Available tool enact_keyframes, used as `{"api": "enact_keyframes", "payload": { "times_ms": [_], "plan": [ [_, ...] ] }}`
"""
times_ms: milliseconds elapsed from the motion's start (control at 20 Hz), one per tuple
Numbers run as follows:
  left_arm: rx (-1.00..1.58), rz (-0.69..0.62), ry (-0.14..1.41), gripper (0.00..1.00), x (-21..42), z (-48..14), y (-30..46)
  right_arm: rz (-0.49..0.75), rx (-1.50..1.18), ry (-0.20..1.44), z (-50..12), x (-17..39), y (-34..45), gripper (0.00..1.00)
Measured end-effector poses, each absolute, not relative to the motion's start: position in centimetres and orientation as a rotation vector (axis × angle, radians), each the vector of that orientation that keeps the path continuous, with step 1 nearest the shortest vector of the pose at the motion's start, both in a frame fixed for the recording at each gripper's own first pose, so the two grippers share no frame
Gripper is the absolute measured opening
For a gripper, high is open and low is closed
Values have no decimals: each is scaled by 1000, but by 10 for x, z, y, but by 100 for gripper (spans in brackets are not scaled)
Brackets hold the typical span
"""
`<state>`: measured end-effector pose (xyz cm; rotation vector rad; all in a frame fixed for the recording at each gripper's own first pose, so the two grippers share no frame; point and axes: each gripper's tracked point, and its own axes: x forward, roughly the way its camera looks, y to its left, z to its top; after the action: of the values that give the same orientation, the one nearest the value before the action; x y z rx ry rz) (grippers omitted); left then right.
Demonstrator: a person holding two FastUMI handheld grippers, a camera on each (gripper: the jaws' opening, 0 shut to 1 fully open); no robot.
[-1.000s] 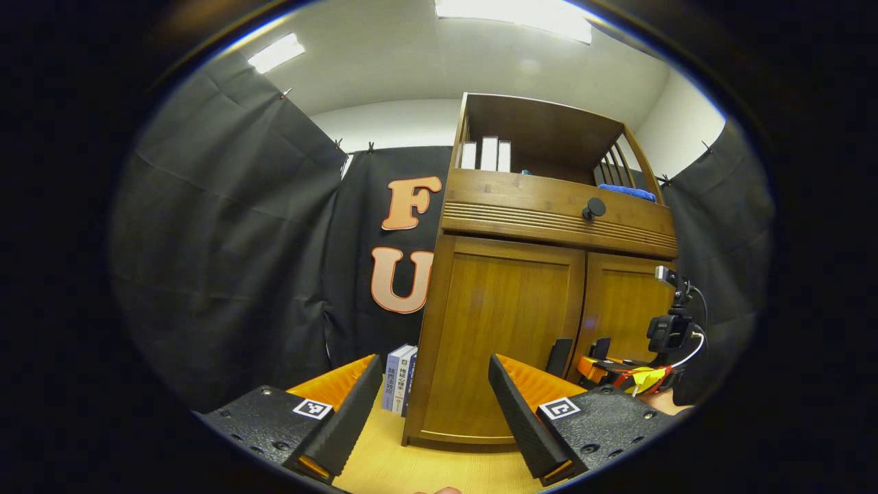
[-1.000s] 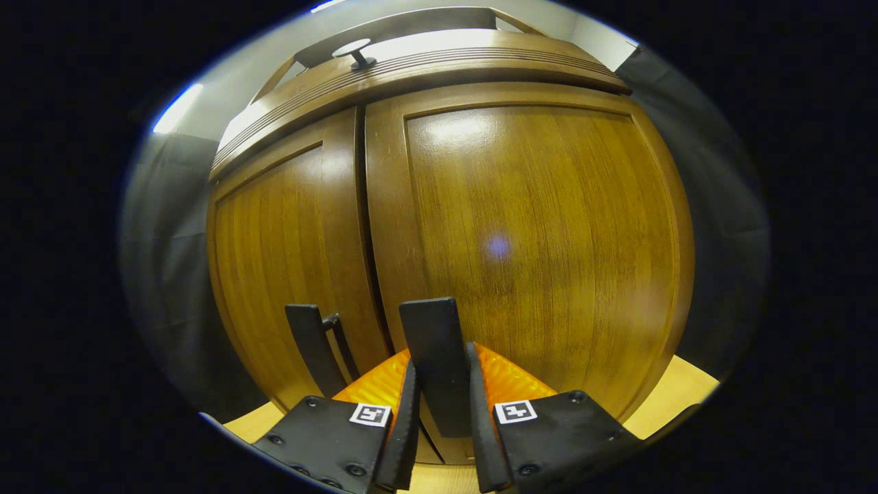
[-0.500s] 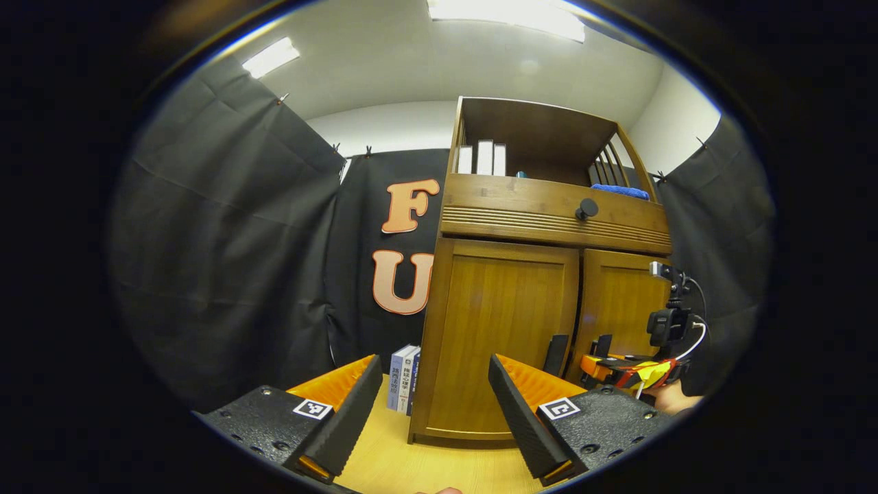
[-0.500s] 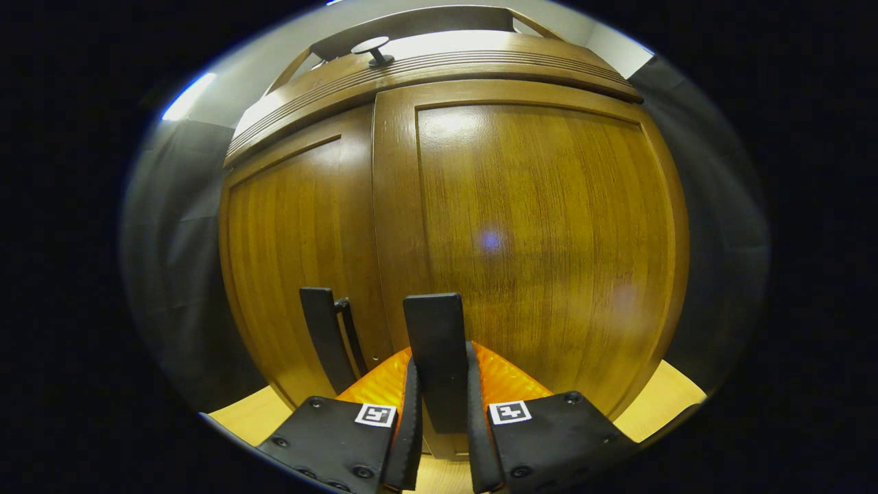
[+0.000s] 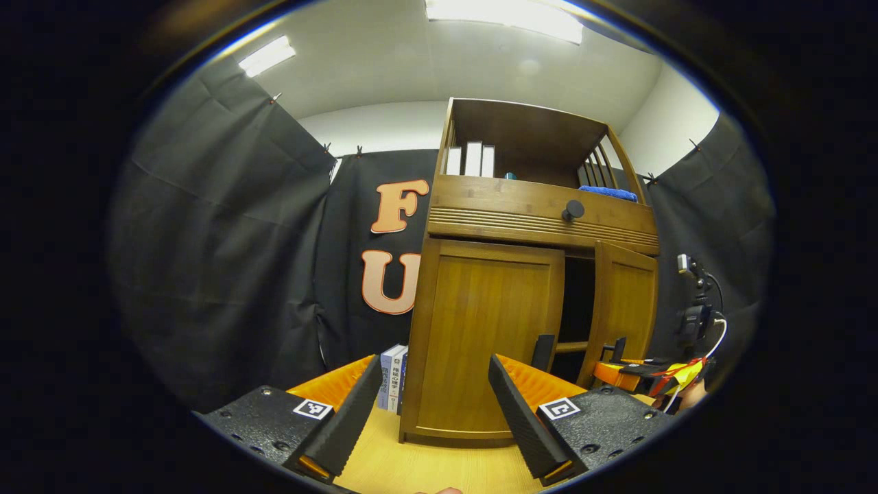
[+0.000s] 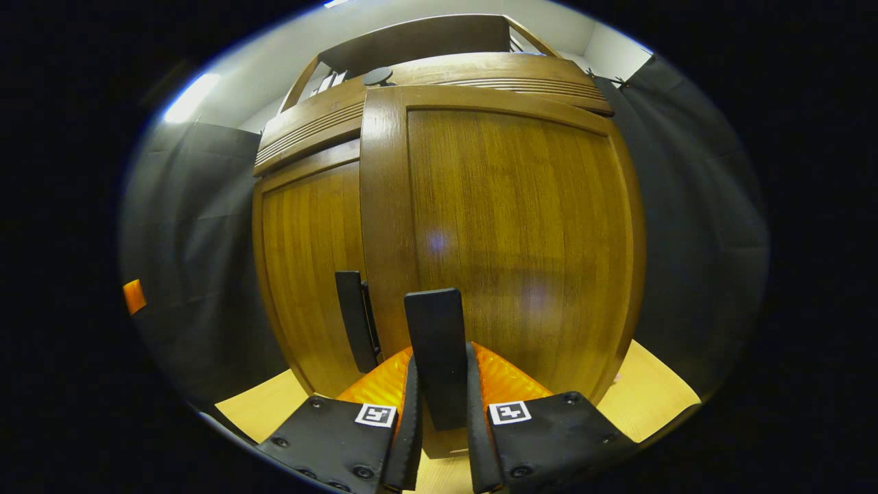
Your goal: Open the right door of the double-door shoe cabinet with the right hand, and open the left door with the left hand.
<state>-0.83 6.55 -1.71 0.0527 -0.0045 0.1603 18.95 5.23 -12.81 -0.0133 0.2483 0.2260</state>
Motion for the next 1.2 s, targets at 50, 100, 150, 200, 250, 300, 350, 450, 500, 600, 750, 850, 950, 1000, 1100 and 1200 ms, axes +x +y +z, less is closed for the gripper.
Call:
{"api": "enact_keyframes", "payload": {
  "times_ms": [50,100,150,200,250,300,350,450,500,600,750,850,950,1000,1100,1200],
  "plan": [
    [53,156,-4,97,-8,-18,65,225,-13,250,-127,183,47,31],
    [53,154,-5,94,-8,-18,64,225,-14,251,-125,176,44,31],
    [53,148,-7,94,-7,-17,63,226,-13,251,-123,170,39,31],
    [54,143,-10,91,-6,-17,62,228,-12,252,-122,163,36,36],
    [58,140,-12,91,-5,-17,61,229,-12,253,-121,158,31,36],
    [61,136,-14,94,-5,-16,60,228,-12,254,-119,152,26,36],
    [61,131,-15,91,-4,-16,58,226,-13,254,-117,150,24,36],
    [54,119,-14,92,-1,-18,54,217,-14,250,-114,140,13,36],
    [48,112,-10,94,-1,-20,52,212,-13,248,-114,136,9,36],
    [30,94,-6,94,0,-23,47,200,-12,252,-110,128,1,31],
    [15,68,-6,92,3,-26,39,179,-20,256,-106,117,-13,40],
    [22,59,-7,91,5,-26,37,165,-26,259,-104,110,-24,39],
    [24,55,-3,92,10,-26,37,150,-40,274,-107,103,-35,31],
    [21,54,1,94,11,-28,37,142,-49,279,-108,99,-40,33],
    [17,51,15,92,13,-33,36,124,-69,285,-110,92,-50,36],
    [18,48,22,94,13,-35,34,100,-79,283,-109,88,-60,39]
  ]
}}
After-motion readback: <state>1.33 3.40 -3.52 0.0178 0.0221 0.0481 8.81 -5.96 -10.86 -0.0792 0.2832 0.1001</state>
